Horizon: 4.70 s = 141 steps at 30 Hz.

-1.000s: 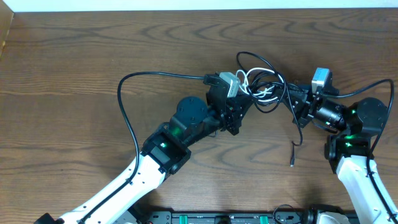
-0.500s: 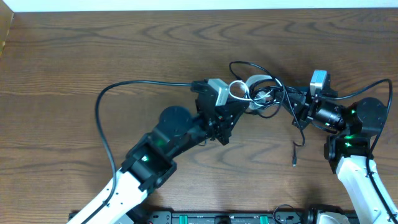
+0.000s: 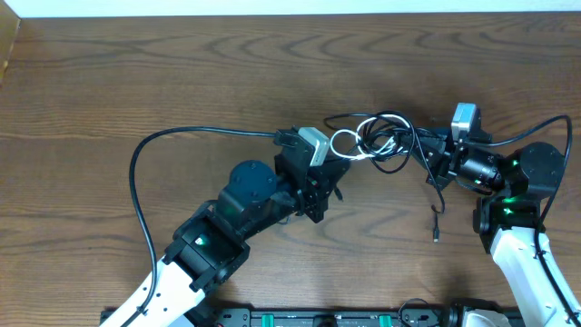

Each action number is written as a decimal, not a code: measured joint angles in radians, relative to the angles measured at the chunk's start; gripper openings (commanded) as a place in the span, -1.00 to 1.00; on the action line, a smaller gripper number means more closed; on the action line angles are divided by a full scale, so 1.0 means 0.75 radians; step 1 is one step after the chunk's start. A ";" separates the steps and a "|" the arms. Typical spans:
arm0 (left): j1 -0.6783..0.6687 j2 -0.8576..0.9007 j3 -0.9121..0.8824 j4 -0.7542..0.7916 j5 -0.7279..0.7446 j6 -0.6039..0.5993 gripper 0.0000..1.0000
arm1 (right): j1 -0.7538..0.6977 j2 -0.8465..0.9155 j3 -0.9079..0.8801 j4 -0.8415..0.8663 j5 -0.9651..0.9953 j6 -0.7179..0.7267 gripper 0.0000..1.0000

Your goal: Untangle cables

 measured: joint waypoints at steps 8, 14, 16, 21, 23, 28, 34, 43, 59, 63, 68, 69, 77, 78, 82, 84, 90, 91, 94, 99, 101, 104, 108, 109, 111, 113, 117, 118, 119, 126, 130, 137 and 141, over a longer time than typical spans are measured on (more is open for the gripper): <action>-0.002 -0.002 0.000 -0.058 -0.151 0.025 -0.06 | -0.006 0.000 0.000 -0.001 0.044 0.001 -0.98; -0.002 -0.003 0.000 -0.058 -0.177 0.029 0.18 | -0.006 0.000 0.000 -0.001 0.065 0.001 -0.98; -0.002 -0.003 0.000 -0.058 -0.179 0.028 0.18 | -0.006 0.000 0.000 -0.001 0.068 0.001 -0.98; -0.002 -0.003 0.000 -0.053 -0.145 0.027 0.17 | -0.006 0.000 0.000 -0.001 0.068 0.001 -0.98; -0.002 -0.003 0.000 -0.040 -0.121 0.027 0.17 | -0.006 0.000 0.000 -0.001 0.068 0.001 -0.98; -0.002 0.004 0.000 -0.005 -0.072 0.027 0.20 | -0.006 0.000 0.000 -0.001 0.069 0.002 -0.98; -0.002 0.046 0.000 0.037 -0.056 0.024 0.37 | -0.006 0.000 0.000 -0.001 0.071 0.002 -0.98; -0.002 0.099 0.000 0.063 -0.056 0.024 0.38 | -0.006 0.000 0.000 -0.001 0.072 0.002 -0.98; -0.002 0.119 0.000 0.063 -0.056 0.024 0.38 | -0.006 0.000 0.000 -0.056 0.073 0.002 -0.98; -0.002 0.124 0.000 0.063 -0.056 0.024 0.38 | -0.006 0.000 0.000 -0.073 0.074 0.002 -0.98; -0.002 0.124 0.000 0.063 -0.056 0.024 0.38 | -0.006 0.000 0.000 -0.100 0.075 0.002 -0.98; -0.002 0.124 0.000 0.063 -0.056 0.024 0.38 | -0.006 0.000 0.000 -0.101 0.075 0.002 -0.98; -0.002 0.124 0.000 0.063 -0.056 0.009 0.37 | -0.006 0.000 0.000 -0.103 0.073 0.047 -0.98; -0.002 0.124 0.000 0.062 -0.056 0.005 0.36 | -0.006 0.000 0.000 -0.103 0.072 0.054 -0.98; -0.002 0.124 0.000 0.056 -0.055 -0.002 0.29 | -0.006 0.000 0.000 -0.103 0.060 0.075 -0.98; -0.002 0.124 0.000 0.056 -0.056 -0.004 0.29 | -0.006 0.000 0.000 -0.103 0.055 0.078 -0.98; -0.002 0.124 0.000 0.067 -0.056 -0.006 0.31 | -0.006 0.000 0.000 -0.103 0.046 0.091 -0.98; -0.002 0.124 0.000 0.070 -0.056 -0.006 0.31 | -0.006 0.000 0.000 -0.103 0.046 0.095 -0.98; -0.002 0.125 0.000 0.075 -0.056 -0.006 0.31 | -0.006 0.000 0.000 -0.103 0.046 0.108 -0.98; -0.002 0.156 0.000 0.119 -0.056 -0.020 0.32 | 0.010 0.000 0.000 -0.045 0.046 0.144 -0.98; -0.002 0.183 0.000 0.153 -0.056 -0.045 0.32 | 0.037 0.000 0.000 -0.011 0.043 0.152 -0.98; -0.002 0.215 0.000 0.204 -0.056 -0.077 0.32 | 0.084 0.000 0.000 0.012 0.040 0.162 -0.98; -0.002 0.227 0.000 0.248 -0.056 -0.106 0.31 | 0.102 0.000 0.000 0.014 0.039 0.166 -0.98; -0.002 0.227 0.000 0.250 -0.056 -0.111 0.24 | 0.102 0.000 0.000 0.014 0.039 0.166 -0.98; -0.002 0.227 0.000 0.250 -0.056 -0.116 0.04 | 0.102 0.000 0.000 0.014 0.039 0.166 -0.98; -0.002 0.227 0.000 0.251 -0.056 -0.120 -0.38 | 0.102 0.000 0.000 0.014 0.040 0.166 -0.98; -0.005 0.227 0.000 0.254 -0.039 -0.146 -0.42 | 0.102 0.000 0.000 0.014 0.047 0.166 -0.98; -0.005 0.227 0.000 0.254 -0.037 -0.151 -0.40 | 0.102 0.000 0.000 0.014 0.049 0.166 -0.98; -0.005 0.227 0.000 0.254 -0.037 -0.152 -0.38 | 0.102 0.000 0.000 0.014 0.052 0.166 -0.98; -0.005 0.227 0.000 0.253 -0.031 -0.175 -0.85 | 0.102 0.000 0.000 0.014 0.065 0.166 -0.98; -0.005 0.227 0.000 0.257 -0.009 -0.185 -0.85 | 0.102 0.000 0.000 0.014 0.078 0.161 -0.98; -0.004 0.194 0.000 0.252 0.009 -0.180 -0.85 | 0.097 0.000 0.000 0.011 0.077 0.160 -0.98; -0.004 0.174 0.000 0.252 0.009 -0.175 -0.85 | 0.096 0.000 0.000 0.011 0.069 0.158 -0.98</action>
